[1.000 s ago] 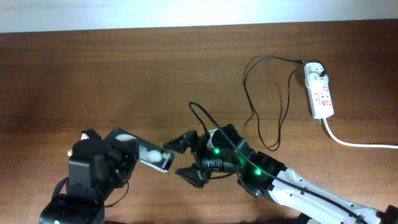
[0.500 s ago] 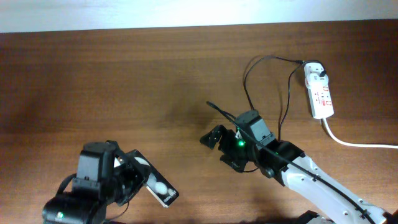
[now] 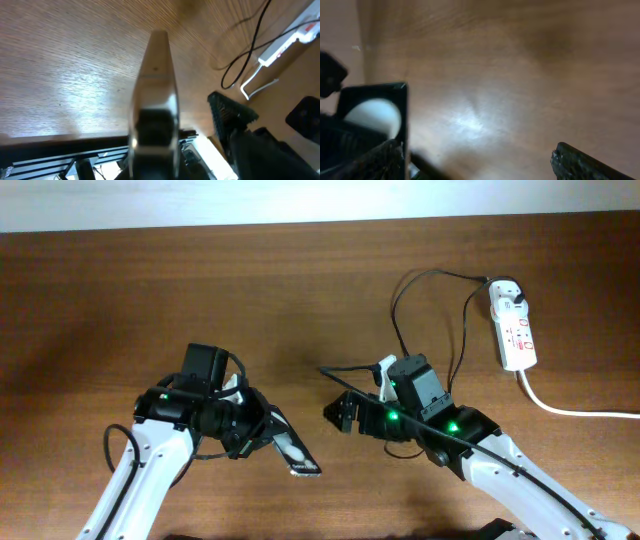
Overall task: Plug charger to phone and switch on socket
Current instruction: 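Move the right gripper to the black charger cable and grasp it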
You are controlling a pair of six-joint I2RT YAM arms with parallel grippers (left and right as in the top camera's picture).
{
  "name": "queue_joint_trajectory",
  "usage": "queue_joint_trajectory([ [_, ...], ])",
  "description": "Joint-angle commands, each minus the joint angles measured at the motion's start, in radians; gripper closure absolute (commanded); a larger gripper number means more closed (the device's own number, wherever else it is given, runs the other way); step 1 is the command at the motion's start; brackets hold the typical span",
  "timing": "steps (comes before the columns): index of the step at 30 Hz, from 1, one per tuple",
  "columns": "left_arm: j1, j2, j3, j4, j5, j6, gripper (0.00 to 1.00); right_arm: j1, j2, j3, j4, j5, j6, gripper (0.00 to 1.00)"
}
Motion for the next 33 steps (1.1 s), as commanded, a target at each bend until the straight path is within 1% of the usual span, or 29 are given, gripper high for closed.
queue_joint_trajectory([
  [1, -0.002, -0.005, 0.008, 0.002, 0.055, 0.107, 1.00, -0.008, -0.010, 0.004, 0.035, 0.190, -0.135, 0.01],
  [3, -0.001, -0.005, 0.009, 0.002, 0.052, 0.169, 1.00, -0.008, -0.010, 0.042, 0.018, 0.283, -0.169, 0.01],
  [5, -0.001, -0.005, 0.008, 0.002, 0.047, 0.227, 1.00, -0.021, -0.009, 0.121, -0.045, 0.424, -0.175, 0.01],
  [7, -0.002, -0.005, 0.009, 0.002, 0.036, 0.232, 1.00, -0.066, 0.016, 0.185, -0.074, 0.502, -0.178, 0.01],
  [9, -0.002, -0.005, 0.009, 0.002, -0.012, 0.232, 1.00, -0.142, 0.085, 0.261, -0.085, 0.501, -0.210, 0.00],
  [11, -0.001, -0.005, 0.008, 0.002, -0.051, 0.231, 1.00, -0.198, 0.189, 0.356, -0.116, 0.505, -0.232, 0.00],
  [13, -0.001, -0.005, 0.008, 0.002, -0.062, 0.231, 1.00, -0.252, 0.344, 0.496, -0.171, 0.506, -0.256, 0.01],
  [14, -0.001, -0.005, 0.009, 0.002, -0.062, 0.231, 1.00, -0.292, 0.484, 0.618, -0.212, 0.512, -0.255, 0.05],
  [16, -0.001, -0.005, 0.008, 0.002, -0.062, 0.231, 1.00, -0.324, 0.621, 0.731, -0.225, 0.512, -0.255, 0.11],
  [18, -0.001, -0.005, 0.008, 0.002, -0.062, 0.231, 1.00, -0.359, 0.770, 0.846, -0.214, 0.512, -0.255, 0.13],
  [20, -0.001, -0.005, 0.009, 0.002, -0.062, 0.231, 1.00, -0.383, 0.885, 0.918, -0.177, 0.513, -0.255, 0.14],
  [23, -0.001, -0.005, 0.008, 0.002, -0.062, 0.231, 1.00, -0.392, 0.977, 0.923, -0.050, 0.512, -0.254, 0.16],
  [26, -0.001, -0.005, 0.008, 0.002, -0.062, 0.230, 1.00, -0.393, 1.035, 0.923, 0.065, 0.512, -0.254, 0.27],
  [27, -0.001, -0.005, 0.008, 0.002, -0.063, 0.230, 1.00, -0.393, 1.050, 0.923, 0.090, 0.512, -0.251, 0.32],
  [28, -0.001, -0.005, 0.008, 0.002, -0.063, 0.230, 1.00, -0.393, 1.051, 0.923, 0.099, 0.512, -0.251, 0.39],
  [29, -0.001, -0.005, 0.008, 0.002, -0.069, 0.230, 1.00, -0.392, 1.051, 0.924, 0.105, 0.508, -0.251, 0.53],
  [30, -0.001, -0.005, 0.008, 0.002, -0.082, 0.226, 1.00, -0.391, 1.051, 0.924, 0.106, 0.496, -0.252, 0.60],
  [32, -0.001, -0.005, 0.008, 0.002, -0.085, 0.223, 1.00, -0.392, 1.051, 0.924, 0.094, 0.439, -0.302, 0.84],
  [33, -0.001, -0.005, 0.008, 0.002, -0.085, 0.223, 1.00, -0.392, 1.051, 0.924, 0.085, 0.407, -0.328, 0.88],
])
